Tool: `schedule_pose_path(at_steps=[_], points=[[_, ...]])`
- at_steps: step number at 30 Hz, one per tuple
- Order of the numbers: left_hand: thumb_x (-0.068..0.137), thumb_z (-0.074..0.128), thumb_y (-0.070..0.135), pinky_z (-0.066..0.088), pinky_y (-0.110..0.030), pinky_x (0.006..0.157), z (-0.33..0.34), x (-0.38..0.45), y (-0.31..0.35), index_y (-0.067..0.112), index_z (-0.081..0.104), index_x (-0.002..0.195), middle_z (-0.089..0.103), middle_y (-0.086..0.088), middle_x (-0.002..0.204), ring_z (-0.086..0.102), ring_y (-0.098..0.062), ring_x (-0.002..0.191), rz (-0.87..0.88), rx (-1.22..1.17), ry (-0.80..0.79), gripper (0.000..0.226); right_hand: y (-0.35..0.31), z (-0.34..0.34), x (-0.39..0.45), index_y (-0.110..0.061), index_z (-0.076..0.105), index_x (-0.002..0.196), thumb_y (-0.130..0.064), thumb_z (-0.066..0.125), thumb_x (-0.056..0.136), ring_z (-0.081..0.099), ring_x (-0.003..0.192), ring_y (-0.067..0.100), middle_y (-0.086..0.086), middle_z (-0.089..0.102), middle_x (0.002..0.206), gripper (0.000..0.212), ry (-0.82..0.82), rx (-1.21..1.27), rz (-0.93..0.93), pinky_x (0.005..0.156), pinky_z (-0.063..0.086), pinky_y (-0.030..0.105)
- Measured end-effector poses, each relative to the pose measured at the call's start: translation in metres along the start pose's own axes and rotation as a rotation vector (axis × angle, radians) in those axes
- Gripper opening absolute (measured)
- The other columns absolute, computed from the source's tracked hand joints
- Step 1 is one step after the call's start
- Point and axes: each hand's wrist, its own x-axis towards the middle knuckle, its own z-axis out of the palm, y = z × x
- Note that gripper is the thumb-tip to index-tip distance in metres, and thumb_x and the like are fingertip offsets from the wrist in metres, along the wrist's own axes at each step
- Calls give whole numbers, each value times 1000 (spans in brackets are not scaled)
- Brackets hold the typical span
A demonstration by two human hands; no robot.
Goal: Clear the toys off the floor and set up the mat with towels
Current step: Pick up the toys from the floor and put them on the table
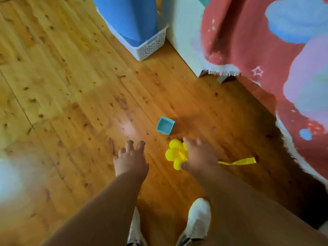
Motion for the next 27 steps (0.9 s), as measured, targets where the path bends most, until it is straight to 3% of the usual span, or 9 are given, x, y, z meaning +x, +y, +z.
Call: schedule_pose_path(at_steps=[4, 8, 10, 12, 14, 16, 21, 27], points=[[71, 74, 52, 47, -50, 88, 101, 57, -14, 44, 18, 137, 27, -3, 150, 38, -34, 129, -45, 18, -53, 87, -11, 92, 70, -35, 21, 143, -57, 76, 67, 35, 129, 36, 13, 29, 147, 96, -63, 7, -21, 97, 43, 48], [69, 72, 58, 41, -51, 97, 197, 96, -34, 47, 1, 145, 9, -3, 158, 20, -31, 141, -67, 37, -146, 105, -9, 182, 116, -47, 2, 148, -66, 70, 67, 0, 144, 44, 14, -11, 160, 107, -171, -57, 4, 102, 32, 64], [70, 71, 55, 41, -49, 96, 232, 111, -40, 47, 2, 146, 14, -2, 156, 22, -27, 140, -56, 48, -84, 103, -1, 213, 135, -47, 11, 145, -62, 66, 73, -8, 144, 45, 12, -18, 159, 92, -117, -98, 12, 100, 29, 65], [70, 70, 53, 43, -47, 91, 245, 122, -46, 45, 14, 144, 30, 1, 147, 31, -24, 133, -36, 59, -14, 94, 5, 222, 147, -41, 31, 136, -39, 60, 84, 2, 144, 42, 11, -4, 161, 60, -23, -118, 6, 98, 34, 57], [68, 72, 53, 46, -45, 85, 250, 132, -52, 40, 28, 140, 43, 2, 134, 41, -25, 123, -5, 60, 21, 86, 14, 217, 156, -31, 42, 128, -20, 56, 84, 25, 135, 38, 9, 21, 154, 49, 41, -102, 4, 91, 40, 48], [68, 74, 43, 50, -44, 81, 246, 137, -58, 33, 39, 132, 49, -1, 123, 47, -29, 114, 8, 23, 2, 73, 18, 202, 161, -25, 42, 129, -12, 57, 82, 39, 123, 34, 7, 38, 140, 51, 11, -29, 36, 87, 45, 44], [76, 61, 11, 48, -37, 70, 220, 147, -41, 23, 58, 111, 60, -6, 108, 61, -31, 96, -44, -124, -43, 37, 37, 163, 155, -21, 39, 136, -12, 57, 82, 53, 117, 32, 8, 52, 128, 58, 40, 201, 120, 96, 47, 40], [80, 39, 7, 37, -28, 49, 168, 167, -9, 24, 50, 82, 56, 0, 74, 53, -21, 59, -68, -338, 86, 21, 38, 132, 156, -23, 33, 146, -8, 52, 82, 55, 121, 27, 5, 57, 135, 69, 76, 458, 104, 98, 48, 38]])
